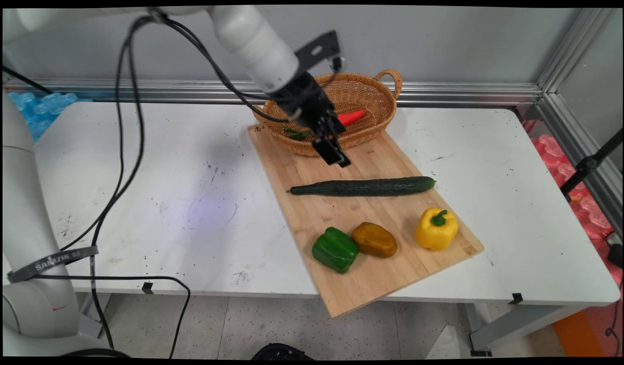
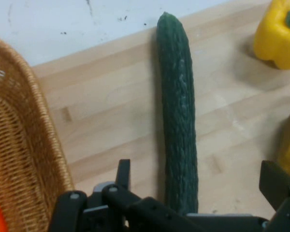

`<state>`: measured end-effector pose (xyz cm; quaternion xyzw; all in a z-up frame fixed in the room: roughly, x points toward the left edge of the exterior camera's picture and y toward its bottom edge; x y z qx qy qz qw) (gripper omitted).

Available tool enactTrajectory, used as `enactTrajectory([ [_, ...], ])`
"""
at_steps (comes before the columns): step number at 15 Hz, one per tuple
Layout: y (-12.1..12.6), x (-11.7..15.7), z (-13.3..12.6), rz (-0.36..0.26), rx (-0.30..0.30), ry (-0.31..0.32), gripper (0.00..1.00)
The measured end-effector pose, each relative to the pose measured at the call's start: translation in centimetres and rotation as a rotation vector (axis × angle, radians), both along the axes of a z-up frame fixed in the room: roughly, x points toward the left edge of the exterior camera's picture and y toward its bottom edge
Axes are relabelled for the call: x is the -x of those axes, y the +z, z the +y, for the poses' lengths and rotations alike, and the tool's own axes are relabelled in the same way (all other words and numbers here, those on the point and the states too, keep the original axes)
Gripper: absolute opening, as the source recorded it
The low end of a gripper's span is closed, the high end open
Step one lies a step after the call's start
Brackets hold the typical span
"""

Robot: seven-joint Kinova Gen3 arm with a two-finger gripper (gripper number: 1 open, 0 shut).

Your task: Pick up the cucumber from the cutting board

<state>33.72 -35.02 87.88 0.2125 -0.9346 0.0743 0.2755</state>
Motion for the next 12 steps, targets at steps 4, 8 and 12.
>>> enactTrajectory([
  [4, -3.2, 2.4, -1.6, -0.031, -0.016, -0.021, 1.0],
  [8, -5.8, 4.1, -2.5, -0.057, -0.04, -0.038, 1.0],
  [12, -7.7, 5.4, -3.1, -0.081, -0.06, -0.047, 1.0],
])
